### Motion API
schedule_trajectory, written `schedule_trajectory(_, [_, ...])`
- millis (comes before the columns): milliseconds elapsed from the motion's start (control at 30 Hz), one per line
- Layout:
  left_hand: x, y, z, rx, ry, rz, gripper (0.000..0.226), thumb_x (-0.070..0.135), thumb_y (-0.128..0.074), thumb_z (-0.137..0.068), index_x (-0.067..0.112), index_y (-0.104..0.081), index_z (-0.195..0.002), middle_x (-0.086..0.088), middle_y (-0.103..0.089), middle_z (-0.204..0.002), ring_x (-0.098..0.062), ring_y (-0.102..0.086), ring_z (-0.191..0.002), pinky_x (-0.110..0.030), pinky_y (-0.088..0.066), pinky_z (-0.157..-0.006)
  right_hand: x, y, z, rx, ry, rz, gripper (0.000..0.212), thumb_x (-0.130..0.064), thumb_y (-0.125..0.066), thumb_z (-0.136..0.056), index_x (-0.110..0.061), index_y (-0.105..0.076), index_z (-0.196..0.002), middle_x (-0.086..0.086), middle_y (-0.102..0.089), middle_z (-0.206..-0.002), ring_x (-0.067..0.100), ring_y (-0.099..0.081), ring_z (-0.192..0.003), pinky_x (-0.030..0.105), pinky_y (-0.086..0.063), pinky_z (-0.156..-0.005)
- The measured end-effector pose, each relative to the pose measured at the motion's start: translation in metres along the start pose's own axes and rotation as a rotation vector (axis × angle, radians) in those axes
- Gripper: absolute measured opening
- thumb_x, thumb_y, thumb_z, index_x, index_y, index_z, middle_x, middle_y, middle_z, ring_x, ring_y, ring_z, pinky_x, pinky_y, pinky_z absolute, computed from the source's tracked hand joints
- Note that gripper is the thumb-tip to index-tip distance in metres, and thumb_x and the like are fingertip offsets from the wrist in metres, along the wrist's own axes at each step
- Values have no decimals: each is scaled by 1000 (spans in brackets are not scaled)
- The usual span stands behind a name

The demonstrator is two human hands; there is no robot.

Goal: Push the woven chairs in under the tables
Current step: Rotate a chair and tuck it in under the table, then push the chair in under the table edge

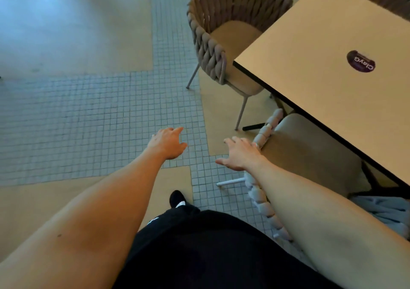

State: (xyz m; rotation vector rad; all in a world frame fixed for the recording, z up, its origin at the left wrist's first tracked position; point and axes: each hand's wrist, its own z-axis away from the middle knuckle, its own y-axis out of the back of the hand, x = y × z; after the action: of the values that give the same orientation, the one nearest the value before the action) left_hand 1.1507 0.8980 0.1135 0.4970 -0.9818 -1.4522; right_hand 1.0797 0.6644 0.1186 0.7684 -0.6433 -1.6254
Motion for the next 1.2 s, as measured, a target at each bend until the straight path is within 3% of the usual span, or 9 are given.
schedule_trajectory(567, [-121, 110, -87, 29, 96, 49, 69, 49, -53, -99, 27, -26, -158, -9, -35, -159, -31, -35, -145, -52, -34, -116, -120, 90, -143, 2, 75, 68, 92, -71, -58, -88, -23, -26, -159, 7, -34, -161, 32, -31, -147, 57, -25, -119])
schedule_trajectory(1200, [-162, 247, -285, 7, 203, 40, 75, 62, -46, -97, 22, -28, -157, -9, -36, -159, -30, -33, -146, -54, -32, -117, -137, 265, -373, 6, 198, 92, 87, -67, -59, -90, -20, -31, -157, 7, -37, -159, 32, -33, -146, 54, -29, -118])
